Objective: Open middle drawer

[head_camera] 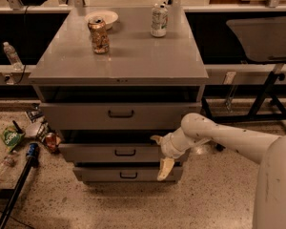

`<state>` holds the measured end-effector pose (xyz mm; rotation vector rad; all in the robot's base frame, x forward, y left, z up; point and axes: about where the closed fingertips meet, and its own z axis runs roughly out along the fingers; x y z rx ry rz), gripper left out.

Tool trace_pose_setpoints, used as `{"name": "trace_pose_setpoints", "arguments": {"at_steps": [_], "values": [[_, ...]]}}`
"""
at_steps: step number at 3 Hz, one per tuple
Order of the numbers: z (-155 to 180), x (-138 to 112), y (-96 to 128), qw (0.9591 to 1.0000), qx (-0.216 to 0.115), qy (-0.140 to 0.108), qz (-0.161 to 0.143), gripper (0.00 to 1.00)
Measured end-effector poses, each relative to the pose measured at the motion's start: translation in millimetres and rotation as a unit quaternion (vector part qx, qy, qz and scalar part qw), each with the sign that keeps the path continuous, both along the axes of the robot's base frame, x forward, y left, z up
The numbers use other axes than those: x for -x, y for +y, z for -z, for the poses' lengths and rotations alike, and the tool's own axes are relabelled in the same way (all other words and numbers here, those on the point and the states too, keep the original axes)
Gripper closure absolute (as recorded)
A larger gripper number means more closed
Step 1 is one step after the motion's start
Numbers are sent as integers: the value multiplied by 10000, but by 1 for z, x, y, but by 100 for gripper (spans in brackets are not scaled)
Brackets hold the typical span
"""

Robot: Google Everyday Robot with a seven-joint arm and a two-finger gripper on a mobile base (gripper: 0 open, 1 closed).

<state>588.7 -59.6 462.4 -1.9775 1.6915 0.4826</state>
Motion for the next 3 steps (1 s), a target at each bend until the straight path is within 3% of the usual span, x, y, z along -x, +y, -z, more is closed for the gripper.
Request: {"name": "trace_pose_setpoints", "arguments": {"at_steps": [1, 2, 3], "values": [[4, -12, -3, 9999, 84, -110, -76, 0], [16, -20, -10, 9998, 156, -62, -59, 0], [33, -25, -14, 9998, 189, -35, 73, 21]]}}
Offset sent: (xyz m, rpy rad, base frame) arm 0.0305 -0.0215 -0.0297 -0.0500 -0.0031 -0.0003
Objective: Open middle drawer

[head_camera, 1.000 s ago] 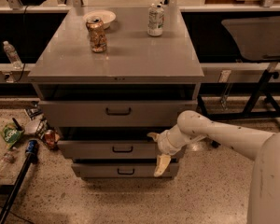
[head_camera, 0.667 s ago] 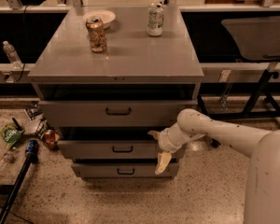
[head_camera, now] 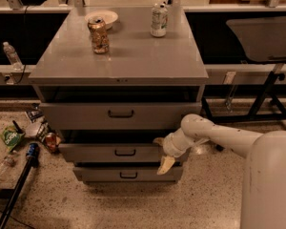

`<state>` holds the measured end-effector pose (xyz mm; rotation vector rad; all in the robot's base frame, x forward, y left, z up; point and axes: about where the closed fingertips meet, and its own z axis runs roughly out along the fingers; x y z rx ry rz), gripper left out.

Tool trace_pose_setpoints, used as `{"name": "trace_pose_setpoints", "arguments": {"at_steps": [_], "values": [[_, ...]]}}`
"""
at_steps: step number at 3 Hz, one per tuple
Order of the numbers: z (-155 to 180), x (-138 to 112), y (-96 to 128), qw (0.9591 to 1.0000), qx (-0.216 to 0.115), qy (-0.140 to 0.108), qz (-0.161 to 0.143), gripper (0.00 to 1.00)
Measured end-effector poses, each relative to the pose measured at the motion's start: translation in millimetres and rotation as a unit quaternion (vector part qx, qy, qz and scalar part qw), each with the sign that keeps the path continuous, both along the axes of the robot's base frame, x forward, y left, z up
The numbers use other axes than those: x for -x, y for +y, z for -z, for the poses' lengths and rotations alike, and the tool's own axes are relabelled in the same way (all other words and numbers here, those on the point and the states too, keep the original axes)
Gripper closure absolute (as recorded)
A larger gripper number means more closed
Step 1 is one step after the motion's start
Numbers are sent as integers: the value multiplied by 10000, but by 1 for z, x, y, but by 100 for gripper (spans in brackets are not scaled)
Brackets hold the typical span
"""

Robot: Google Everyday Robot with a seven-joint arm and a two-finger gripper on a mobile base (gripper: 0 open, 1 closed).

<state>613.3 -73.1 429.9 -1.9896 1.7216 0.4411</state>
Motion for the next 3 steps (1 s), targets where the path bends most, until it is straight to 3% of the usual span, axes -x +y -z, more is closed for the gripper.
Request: {"name": "trace_pose_setpoints", "arguments": {"at_steps": [1, 2, 3], "values": [[5, -1, -1, 10000, 13, 10, 53, 44], [-11, 9, -8, 9998, 136, 103, 121, 67], [-42, 32, -14, 9984, 222, 274, 452, 91]]}}
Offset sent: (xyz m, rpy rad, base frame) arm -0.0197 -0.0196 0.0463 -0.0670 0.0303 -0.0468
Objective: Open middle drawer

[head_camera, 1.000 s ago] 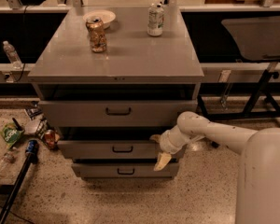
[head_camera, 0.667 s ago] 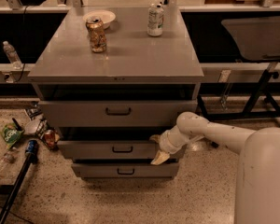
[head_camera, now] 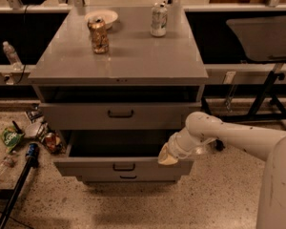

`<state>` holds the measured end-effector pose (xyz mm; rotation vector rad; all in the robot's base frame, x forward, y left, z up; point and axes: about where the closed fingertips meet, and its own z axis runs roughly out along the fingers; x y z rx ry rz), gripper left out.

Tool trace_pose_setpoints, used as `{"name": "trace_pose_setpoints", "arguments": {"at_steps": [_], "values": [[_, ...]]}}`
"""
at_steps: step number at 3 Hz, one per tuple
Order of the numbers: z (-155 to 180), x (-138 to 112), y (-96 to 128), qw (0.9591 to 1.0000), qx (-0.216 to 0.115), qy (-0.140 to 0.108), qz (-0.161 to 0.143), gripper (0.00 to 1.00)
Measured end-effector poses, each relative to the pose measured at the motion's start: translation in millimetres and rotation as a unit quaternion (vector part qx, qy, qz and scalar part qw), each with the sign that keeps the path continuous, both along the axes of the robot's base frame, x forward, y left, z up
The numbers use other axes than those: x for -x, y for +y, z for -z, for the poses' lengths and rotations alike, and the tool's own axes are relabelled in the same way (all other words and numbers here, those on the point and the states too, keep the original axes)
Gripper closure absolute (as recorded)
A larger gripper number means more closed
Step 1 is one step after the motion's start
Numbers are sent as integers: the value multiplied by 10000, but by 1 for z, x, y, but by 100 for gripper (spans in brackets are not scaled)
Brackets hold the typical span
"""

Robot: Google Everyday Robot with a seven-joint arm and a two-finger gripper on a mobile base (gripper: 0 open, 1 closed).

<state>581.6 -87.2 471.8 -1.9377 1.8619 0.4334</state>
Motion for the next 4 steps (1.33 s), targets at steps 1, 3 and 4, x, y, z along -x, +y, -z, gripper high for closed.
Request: {"name": "trace_pose_setpoints", "arguments": {"at_steps": [1, 3, 4], "values": [[-11, 35, 10, 9983, -61, 534, 241, 93], [-33, 27, 16, 9987, 15, 367, 347, 77], [-39, -2, 6, 9985, 256, -206, 436, 100]]}}
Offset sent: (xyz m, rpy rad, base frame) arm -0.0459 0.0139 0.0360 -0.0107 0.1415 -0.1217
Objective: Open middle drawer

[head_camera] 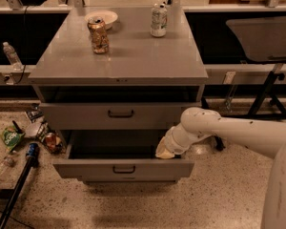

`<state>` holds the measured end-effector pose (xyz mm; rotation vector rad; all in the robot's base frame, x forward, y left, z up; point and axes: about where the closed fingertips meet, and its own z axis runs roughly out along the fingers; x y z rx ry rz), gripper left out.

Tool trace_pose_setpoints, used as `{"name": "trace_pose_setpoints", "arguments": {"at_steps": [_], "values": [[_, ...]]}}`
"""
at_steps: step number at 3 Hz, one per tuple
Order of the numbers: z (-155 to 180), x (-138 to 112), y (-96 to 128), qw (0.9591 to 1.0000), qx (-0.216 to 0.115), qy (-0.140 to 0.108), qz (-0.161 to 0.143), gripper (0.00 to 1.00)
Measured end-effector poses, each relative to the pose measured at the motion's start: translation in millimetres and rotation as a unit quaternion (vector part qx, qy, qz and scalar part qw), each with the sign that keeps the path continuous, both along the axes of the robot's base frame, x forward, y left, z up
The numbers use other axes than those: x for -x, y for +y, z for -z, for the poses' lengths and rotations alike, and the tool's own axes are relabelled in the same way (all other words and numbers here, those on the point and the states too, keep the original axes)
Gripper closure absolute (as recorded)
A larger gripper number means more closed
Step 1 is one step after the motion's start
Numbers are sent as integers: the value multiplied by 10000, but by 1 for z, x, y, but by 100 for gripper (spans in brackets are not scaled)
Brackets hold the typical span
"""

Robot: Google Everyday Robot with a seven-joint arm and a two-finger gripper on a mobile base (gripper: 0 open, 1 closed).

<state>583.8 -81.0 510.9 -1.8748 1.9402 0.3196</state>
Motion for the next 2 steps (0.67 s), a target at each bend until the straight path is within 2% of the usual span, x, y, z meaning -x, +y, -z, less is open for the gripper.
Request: {"name": "trace_pose_setpoints", "arguments": {"at_steps": [1, 2], "values": [[2, -20, -8, 9992, 115, -360, 101, 100], [26, -41, -19, 9976, 143, -661, 138, 100]]}}
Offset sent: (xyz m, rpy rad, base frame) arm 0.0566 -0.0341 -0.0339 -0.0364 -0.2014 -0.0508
